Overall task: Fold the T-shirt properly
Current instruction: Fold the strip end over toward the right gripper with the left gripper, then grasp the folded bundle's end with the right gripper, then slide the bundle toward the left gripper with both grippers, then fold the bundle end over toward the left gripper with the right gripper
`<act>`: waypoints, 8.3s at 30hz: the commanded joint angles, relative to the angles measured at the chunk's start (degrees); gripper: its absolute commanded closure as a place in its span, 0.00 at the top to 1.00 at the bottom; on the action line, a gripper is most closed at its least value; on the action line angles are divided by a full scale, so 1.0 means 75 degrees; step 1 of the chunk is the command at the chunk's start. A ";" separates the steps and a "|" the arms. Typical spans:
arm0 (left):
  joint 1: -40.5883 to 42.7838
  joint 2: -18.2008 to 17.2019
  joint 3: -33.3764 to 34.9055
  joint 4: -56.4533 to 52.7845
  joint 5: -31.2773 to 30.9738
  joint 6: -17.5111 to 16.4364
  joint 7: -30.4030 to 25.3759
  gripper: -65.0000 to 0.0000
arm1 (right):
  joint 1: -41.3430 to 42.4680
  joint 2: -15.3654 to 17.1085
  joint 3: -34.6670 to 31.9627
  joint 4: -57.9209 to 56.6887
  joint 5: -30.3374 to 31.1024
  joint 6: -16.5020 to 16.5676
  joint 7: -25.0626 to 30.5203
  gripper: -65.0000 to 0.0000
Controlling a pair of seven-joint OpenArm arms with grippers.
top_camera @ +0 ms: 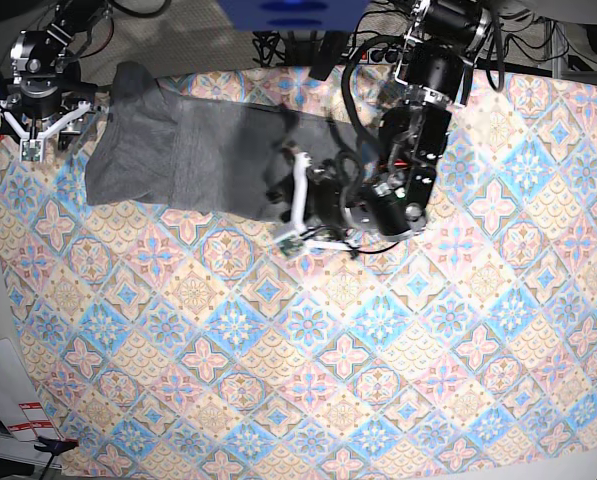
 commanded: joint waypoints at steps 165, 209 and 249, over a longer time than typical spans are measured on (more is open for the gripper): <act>0.1180 -0.0618 -0.0919 -0.0381 -0.0219 -0.0057 -0.0129 0.31 | 0.1422 0.1583 -0.2142 -0.2686 0.6192 0.0532 -0.6685 0.04; -0.0192 -0.0618 -0.1646 -0.2936 -0.0277 -0.0057 -0.0234 0.31 | 0.2384 0.2544 -0.5471 0.0151 0.5266 0.0532 -0.6931 0.04; 0.0055 -0.1567 -0.2935 -0.2960 -0.0266 -0.0057 -0.0281 0.32 | 0.2993 0.2497 -1.1156 0.0901 0.3602 0.0532 -0.6860 0.34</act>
